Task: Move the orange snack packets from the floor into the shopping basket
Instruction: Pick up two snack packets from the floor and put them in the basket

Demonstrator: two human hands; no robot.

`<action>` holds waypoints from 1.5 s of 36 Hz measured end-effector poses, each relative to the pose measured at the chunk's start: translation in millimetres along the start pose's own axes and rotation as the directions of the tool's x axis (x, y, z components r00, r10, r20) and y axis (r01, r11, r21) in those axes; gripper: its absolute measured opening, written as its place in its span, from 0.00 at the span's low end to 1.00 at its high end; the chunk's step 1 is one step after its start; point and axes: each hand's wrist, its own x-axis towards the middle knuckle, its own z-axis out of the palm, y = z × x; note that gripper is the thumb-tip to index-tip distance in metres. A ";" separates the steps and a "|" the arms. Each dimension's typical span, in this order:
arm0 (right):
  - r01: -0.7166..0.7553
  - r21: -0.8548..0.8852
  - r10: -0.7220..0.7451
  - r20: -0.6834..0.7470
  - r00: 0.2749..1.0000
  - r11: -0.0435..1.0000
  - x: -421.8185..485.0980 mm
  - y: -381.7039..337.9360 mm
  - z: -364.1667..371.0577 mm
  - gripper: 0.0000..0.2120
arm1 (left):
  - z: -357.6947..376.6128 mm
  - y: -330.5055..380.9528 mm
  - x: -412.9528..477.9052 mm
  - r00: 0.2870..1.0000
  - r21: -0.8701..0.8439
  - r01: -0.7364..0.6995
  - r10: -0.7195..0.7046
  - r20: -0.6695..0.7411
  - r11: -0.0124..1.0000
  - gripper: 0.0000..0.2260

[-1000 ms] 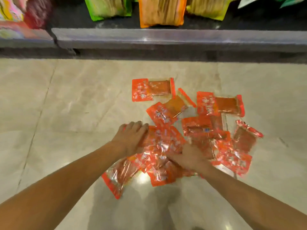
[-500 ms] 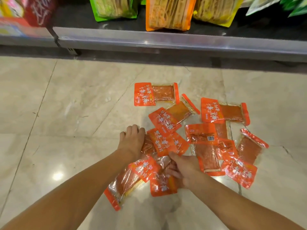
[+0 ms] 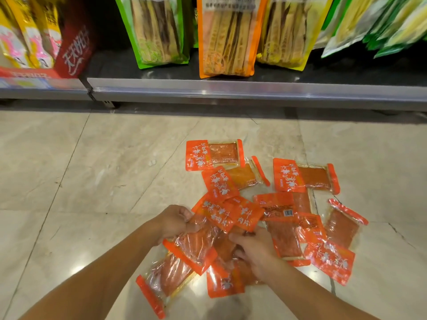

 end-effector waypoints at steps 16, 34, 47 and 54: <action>0.466 -0.048 -0.467 -0.181 0.866 0.883 -240.8 -234.4 -80.4 0.09 | -62.1 205.7 -265.5 0.874 -0.241 -0.432 0.338 -0.349 0.869 0.12; 0.722 -0.243 -0.719 -0.508 0.474 0.648 -832.4 -510.6 -247.3 0.11 | -73.0 549.9 -821.7 0.505 -0.024 -0.857 0.830 -0.237 0.514 0.13; 0.659 -0.330 -0.495 -0.865 0.075 0.676 -1073.4 -376.5 -374.1 0.11 | 125.4 587.6 -979.5 0.195 -0.063 -0.975 0.953 0.232 0.215 0.10; 0.661 -0.268 -0.335 -0.942 -0.028 0.701 -1163.6 -271.1 -451.8 0.11 | 267.7 565.0 -1060.4 0.057 -0.156 -0.978 0.897 0.437 0.138 0.13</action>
